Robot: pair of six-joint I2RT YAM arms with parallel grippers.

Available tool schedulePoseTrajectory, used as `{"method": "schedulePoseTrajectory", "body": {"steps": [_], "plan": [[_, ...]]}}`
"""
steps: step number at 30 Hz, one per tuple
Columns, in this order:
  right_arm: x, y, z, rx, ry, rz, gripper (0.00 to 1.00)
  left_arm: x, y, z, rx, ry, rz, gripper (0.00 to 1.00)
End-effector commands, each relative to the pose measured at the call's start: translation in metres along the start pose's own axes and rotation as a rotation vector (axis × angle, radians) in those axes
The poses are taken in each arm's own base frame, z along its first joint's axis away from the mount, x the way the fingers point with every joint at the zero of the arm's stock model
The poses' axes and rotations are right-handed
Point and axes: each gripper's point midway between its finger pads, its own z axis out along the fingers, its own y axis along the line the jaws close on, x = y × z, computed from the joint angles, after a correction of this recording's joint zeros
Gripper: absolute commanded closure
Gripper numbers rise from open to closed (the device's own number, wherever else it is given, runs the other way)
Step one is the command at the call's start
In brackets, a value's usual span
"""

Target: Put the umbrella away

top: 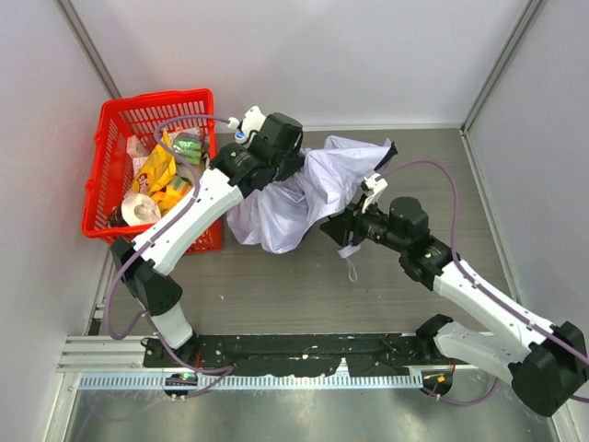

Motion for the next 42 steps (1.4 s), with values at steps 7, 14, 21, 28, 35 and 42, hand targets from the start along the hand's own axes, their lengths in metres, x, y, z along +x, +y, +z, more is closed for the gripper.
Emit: {"method": "schedulePoseTrajectory", "body": {"steps": [7, 14, 21, 28, 35, 42], "plan": [[-0.035, -0.005, 0.018, 0.044, -0.205, 0.018, 0.99, -0.022, -0.044, -0.039, 0.209, -0.006, -0.16, 1.0], [-0.057, 0.034, -0.018, -0.256, -0.396, 0.071, 1.0, -0.047, -0.076, -0.105, 0.729, -0.072, -0.026, 0.21], [-0.086, 0.069, -0.056, -0.511, -0.425, 0.137, 1.0, -0.076, -0.053, -0.16, 0.97, -0.149, 0.186, 0.0], [-0.091, 0.084, -0.076, -0.592, -0.396, 0.07, 1.0, -0.073, -0.066, -0.177, 1.217, -0.016, 0.244, 0.0], [-0.094, 0.086, -0.077, -0.6, -0.403, 0.08, 0.99, -0.044, -0.087, -0.19, 1.342, 0.033, 0.349, 0.0], [-0.095, 0.08, -0.07, -0.585, -0.395, 0.088, 1.0, -0.013, -0.107, -0.204, 1.445, 0.076, 0.383, 0.0]]}}
